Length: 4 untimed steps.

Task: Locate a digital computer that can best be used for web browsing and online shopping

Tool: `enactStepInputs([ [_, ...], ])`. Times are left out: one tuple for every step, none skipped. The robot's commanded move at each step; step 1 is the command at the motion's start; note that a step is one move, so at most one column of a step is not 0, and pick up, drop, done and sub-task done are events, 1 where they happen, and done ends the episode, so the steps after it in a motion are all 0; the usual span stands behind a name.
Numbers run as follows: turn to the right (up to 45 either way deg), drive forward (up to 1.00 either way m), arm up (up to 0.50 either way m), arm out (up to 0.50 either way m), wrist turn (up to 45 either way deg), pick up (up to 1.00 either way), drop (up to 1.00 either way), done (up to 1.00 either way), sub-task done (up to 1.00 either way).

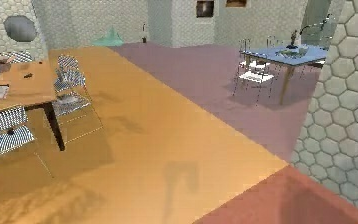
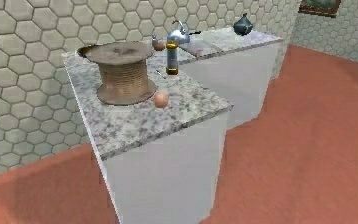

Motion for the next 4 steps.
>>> enactStepInputs([
  [0.0,0.6,0.0,0.0,0.0,0.0,0.0,0.0,0.0],
  [21.0,0.0,0.0,0.0,0.0,0.0,0.0,0.0,0.0],
  [0.0,1.0,0.0,0.0,0.0,0.0,0.0,0.0,0.0],
  [0.0,0.45,0.0,0.0,0.0,0.0,0.0,0.0,0.0],
])
